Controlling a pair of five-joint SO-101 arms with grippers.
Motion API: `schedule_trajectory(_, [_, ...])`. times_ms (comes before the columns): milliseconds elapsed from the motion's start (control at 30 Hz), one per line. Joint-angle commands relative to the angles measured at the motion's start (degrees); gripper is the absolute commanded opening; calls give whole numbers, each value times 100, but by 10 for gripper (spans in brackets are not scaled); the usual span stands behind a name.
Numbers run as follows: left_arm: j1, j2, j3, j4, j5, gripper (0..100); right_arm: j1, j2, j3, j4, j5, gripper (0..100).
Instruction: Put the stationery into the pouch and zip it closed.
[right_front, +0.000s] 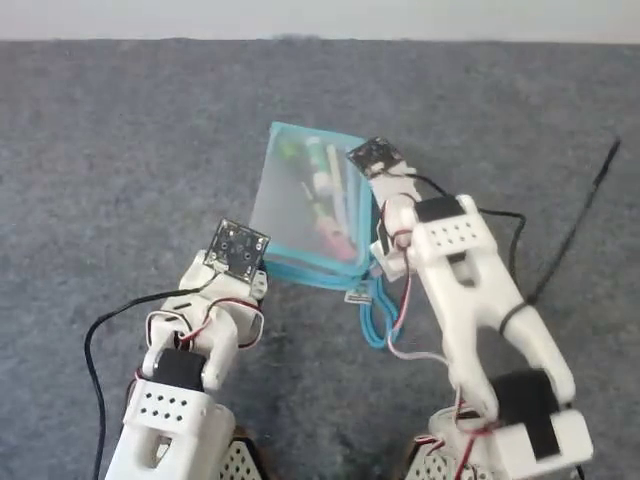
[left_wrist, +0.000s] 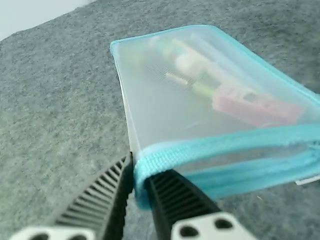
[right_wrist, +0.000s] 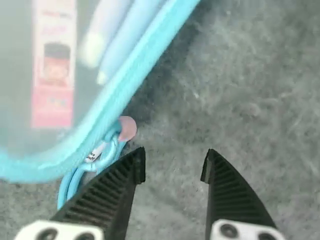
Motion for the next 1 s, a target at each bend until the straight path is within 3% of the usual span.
schedule_trajectory(0, [62,0,-198,-149,62,11,-189,-1534,853,-435,79,188])
schedule_trajectory(200, [70,0,-224,-158,62,11,-699,-4013,2673,-954,-97,188])
schedule_trajectory(300, [70,0,-215,-158,62,11,-1024,-4444,2963,-945,-9,187])
schedule_trajectory(533, [70,0,-198,-141,62,11,-1244,-3363,2690,-1068,220,191])
schedule_trajectory(900, [70,0,-127,-149,62,11,-971,-1235,1908,-2220,176,184])
schedule_trajectory(967, [70,0,-127,-149,62,11,-971,-1015,1846,-2237,176,138])
